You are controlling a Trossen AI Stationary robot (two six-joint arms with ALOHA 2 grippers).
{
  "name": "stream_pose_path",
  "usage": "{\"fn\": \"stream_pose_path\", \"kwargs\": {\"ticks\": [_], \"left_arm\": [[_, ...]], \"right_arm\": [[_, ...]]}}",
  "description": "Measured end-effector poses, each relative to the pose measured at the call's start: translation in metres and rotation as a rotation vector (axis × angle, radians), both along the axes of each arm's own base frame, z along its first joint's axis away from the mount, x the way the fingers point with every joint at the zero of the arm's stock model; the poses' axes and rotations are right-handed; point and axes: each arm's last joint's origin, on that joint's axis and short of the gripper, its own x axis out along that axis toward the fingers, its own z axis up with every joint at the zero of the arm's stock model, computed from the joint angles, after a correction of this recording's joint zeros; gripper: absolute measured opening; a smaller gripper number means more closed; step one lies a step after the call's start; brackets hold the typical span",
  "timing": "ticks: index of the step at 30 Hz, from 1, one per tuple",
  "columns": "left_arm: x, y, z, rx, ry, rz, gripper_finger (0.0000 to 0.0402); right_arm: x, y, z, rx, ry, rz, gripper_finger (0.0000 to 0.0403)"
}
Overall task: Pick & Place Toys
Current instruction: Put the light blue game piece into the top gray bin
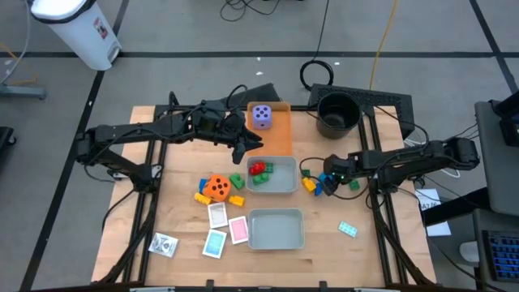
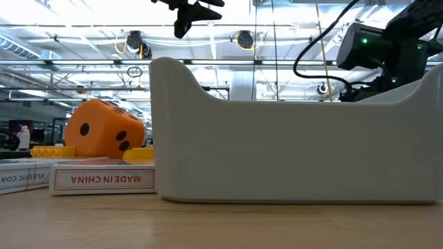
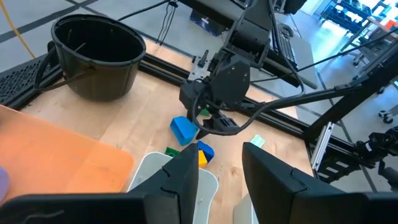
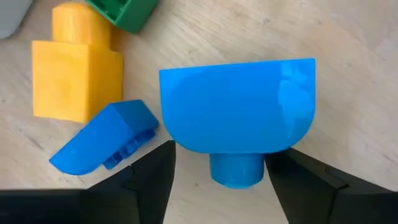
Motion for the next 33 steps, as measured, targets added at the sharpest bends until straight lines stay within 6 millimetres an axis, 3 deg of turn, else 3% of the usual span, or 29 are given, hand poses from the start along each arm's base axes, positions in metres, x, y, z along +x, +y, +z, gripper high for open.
{"fn": "stream_pose_path", "kwargs": {"ticks": [20,33], "left_arm": [[0.000,0.000,0.000,0.001,-0.001,0.001,0.0127],[0.000,0.000,0.000,0.003,0.000,0.000,0.0127]], "right_arm": [[0.002,-0.010,-0.009,-0.012,0.073,0.015,0.0118],[0.002,-0.010,-0.005,-0.009,0.021,-0.006,0.0118]]}}
